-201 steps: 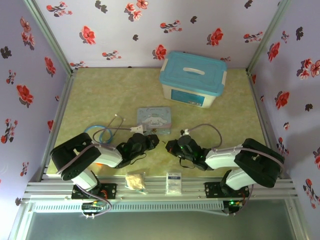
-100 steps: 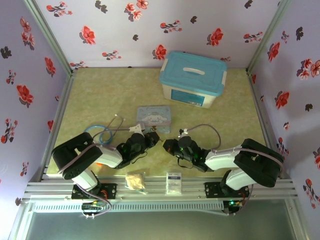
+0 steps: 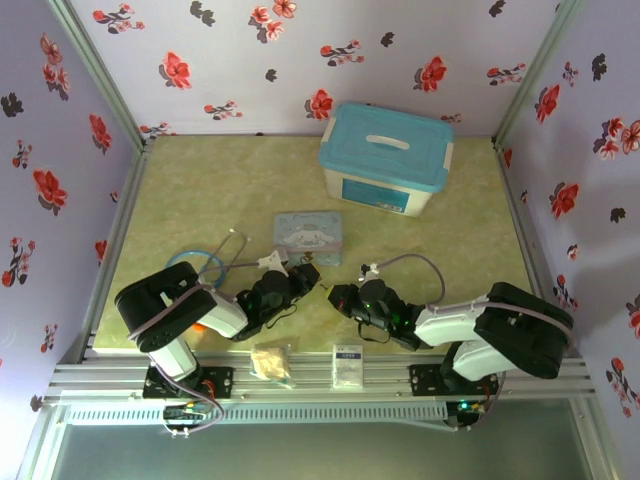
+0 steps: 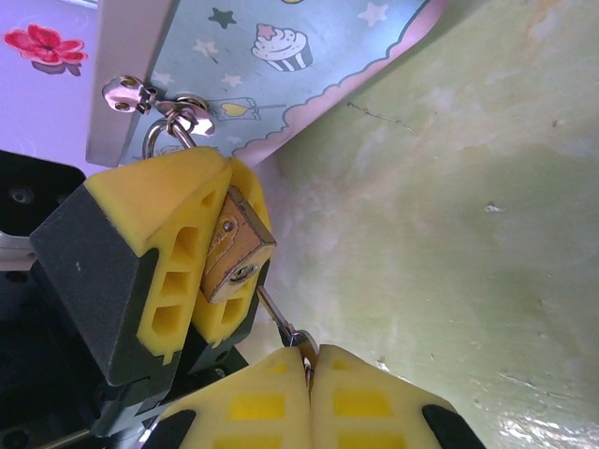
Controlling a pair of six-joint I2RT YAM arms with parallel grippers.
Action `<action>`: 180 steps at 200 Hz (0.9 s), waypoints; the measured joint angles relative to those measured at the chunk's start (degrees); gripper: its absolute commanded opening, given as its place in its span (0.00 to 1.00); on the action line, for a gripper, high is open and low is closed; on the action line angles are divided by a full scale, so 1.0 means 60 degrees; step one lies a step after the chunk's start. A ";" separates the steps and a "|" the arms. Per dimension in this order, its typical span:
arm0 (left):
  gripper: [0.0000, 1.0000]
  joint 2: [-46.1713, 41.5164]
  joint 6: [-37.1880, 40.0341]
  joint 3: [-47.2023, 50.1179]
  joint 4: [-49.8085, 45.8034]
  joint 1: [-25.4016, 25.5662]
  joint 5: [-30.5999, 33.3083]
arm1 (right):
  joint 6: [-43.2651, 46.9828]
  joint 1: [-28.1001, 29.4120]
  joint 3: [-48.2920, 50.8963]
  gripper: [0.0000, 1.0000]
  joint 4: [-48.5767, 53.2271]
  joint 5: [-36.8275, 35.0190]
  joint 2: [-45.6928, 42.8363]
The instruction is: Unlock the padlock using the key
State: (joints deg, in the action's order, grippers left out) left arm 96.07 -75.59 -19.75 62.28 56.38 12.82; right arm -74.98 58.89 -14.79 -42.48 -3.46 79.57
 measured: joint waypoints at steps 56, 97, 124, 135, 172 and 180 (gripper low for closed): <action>0.00 0.0000 -0.0102 0.0000 0.0055 0.0098 0.0138 | -0.0040 0.0080 0.0004 0.00 -0.0448 -0.0259 0.0124; 0.00 0.0000 -0.0102 -0.0004 0.0058 0.0127 0.0233 | -0.0004 0.0124 0.0000 0.00 -0.0444 -0.0412 0.0124; 0.00 0.0000 -0.0102 -0.0004 0.0080 0.0135 0.0277 | -0.0007 0.0124 0.0000 0.00 -0.0437 -0.0441 0.0124; 0.00 0.0000 -0.0102 -0.0004 0.0095 0.0142 0.0310 | -0.0007 0.0124 0.0000 0.00 -0.0444 -0.0470 0.0124; 0.00 -0.0004 -0.0098 -0.0004 0.0117 0.0157 0.0368 | -0.0007 0.0131 -0.0007 0.00 -0.0448 -0.0470 0.0138; 0.00 0.0000 -0.0098 -0.0004 0.0117 0.0168 0.0372 | -0.0007 0.0135 -0.0025 0.00 -0.0459 -0.0466 0.0182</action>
State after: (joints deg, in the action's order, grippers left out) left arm 96.07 -76.18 -19.77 62.98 57.39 15.05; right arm -75.02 59.70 -14.94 -45.23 -6.26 80.66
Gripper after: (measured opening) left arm 0.147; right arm 0.042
